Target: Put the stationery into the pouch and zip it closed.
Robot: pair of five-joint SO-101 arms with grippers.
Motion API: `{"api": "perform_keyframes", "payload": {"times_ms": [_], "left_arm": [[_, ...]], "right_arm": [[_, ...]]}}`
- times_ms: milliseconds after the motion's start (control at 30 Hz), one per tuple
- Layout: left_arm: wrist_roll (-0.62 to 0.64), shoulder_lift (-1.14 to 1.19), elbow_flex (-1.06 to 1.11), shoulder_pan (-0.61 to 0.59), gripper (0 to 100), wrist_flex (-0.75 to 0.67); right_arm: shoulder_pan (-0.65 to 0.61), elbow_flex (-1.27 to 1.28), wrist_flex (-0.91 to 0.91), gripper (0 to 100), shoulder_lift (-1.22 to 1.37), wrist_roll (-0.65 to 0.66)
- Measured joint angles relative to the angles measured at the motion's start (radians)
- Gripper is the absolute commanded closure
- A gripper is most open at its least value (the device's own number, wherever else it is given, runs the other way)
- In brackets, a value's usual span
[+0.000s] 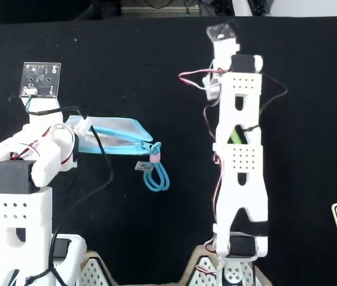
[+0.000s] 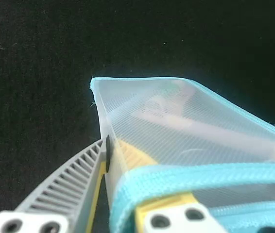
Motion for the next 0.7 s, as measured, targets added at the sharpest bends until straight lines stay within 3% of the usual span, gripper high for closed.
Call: {"api": "perform_keyframes", "payload": {"times_ms": [167, 467, 700], "left_arm": [[0.0, 0.0, 0.0, 0.0, 97, 0.0], [0.0, -0.002, 0.015, 0.0, 97, 0.0], [-0.002, -0.002, 0.015, 0.0, 97, 0.0]], "right_arm": [[0.012, 0.13, 0.0, 98.8, -0.081, -0.034], [0.02, 0.72, -0.014, 98.8, -0.396, -0.044], [0.017, 1.261, -0.313, 98.8, -0.646, -0.044]]}}
